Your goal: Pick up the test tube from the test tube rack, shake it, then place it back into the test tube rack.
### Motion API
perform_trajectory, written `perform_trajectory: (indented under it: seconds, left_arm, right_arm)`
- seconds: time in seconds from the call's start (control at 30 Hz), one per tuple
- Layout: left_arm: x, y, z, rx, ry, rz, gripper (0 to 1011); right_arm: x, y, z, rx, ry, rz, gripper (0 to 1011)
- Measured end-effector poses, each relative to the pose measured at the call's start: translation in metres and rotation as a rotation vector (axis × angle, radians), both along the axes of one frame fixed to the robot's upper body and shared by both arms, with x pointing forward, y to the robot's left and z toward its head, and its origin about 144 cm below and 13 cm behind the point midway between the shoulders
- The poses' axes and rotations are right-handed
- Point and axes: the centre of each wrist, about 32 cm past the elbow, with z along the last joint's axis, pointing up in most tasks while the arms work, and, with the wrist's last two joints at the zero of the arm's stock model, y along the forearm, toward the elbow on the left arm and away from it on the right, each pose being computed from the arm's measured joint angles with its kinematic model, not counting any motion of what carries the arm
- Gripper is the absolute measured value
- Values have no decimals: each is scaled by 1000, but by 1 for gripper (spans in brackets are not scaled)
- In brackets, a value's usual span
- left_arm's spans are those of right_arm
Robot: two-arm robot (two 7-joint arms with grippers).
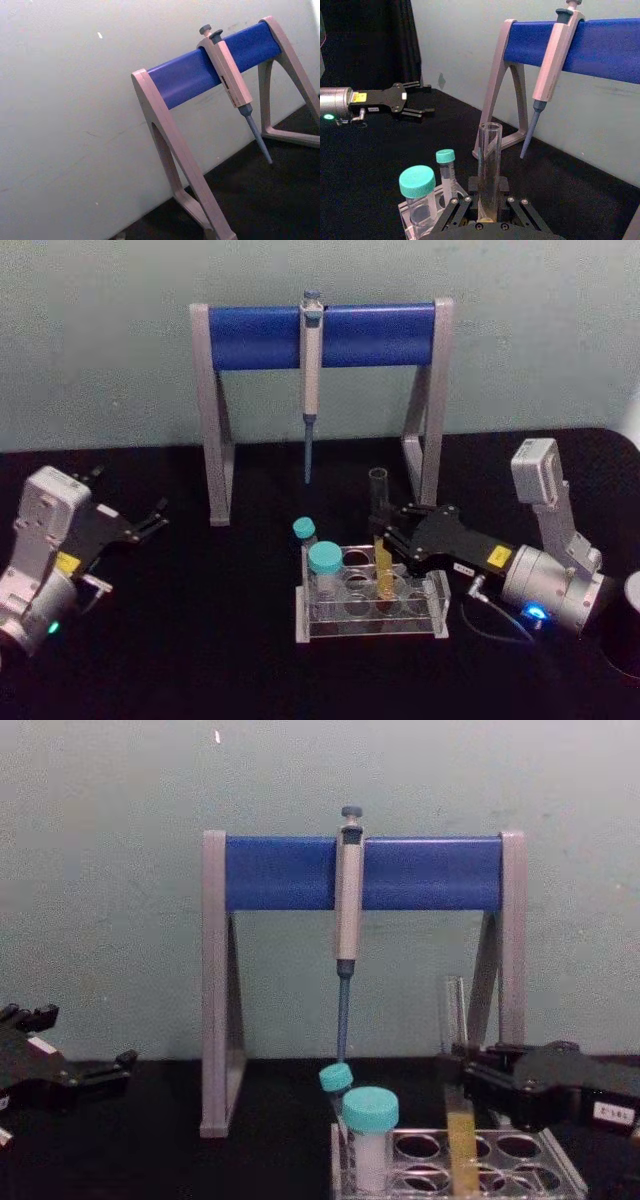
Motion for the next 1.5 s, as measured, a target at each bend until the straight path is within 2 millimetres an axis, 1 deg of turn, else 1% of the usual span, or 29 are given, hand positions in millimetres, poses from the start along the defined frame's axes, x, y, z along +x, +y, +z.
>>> perform_trajectory:
  seconds: [0.6,0.7,0.73,0.8,0.83,0.9,0.93,0.97,1.07,1.1,1.13,1.17,1.27,1.33,1.5]
  left_arm:
    - [0,0,0,0,0,0,1001]
    - [0,0,0,0,0,0,1001]
    - [0,0,0,0,0,0,1001]
    - [0,0,0,0,0,0,1001]
    - [0,0,0,0,0,0,1001]
    - [0,0,0,0,0,0,1001]
    - [0,0,0,0,0,0,1001]
    - [0,0,0,0,0,0,1001]
    - [0,0,0,0,0,0,1001]
    - [0,0,0,0,0,0,1001]
    - [0,0,0,0,0,0,1001]
    - [0,0,0,0,0,0,1001]
    - [0,0,0,0,0,0,1001]
    - [0,0,0,0,0,0,1001]
    - [0,0,0,0,0,0,1001]
  right_arm:
    - [0,0,0,2,-3,0,230]
    - [0,0,0,2,-3,0,266]
    - [0,0,0,2,-3,0,315]
    - [0,0,0,2,-3,0,363]
    - [0,0,0,2,-4,0,422]
    - [0,0,0,2,-4,0,479]
    - [0,0,0,2,-4,0,479]
    - [0,0,0,2,-4,0,544]
    - [0,0,0,2,-4,0,626]
    - [0,0,0,2,-4,0,686]
    - [0,0,0,2,-4,0,686]
    - [0,0,0,2,-4,0,740]
    - [0,0,0,2,-4,0,795]
    - [0,0,0,2,-4,0,890]
    - [0,0,0,2,-4,0,998]
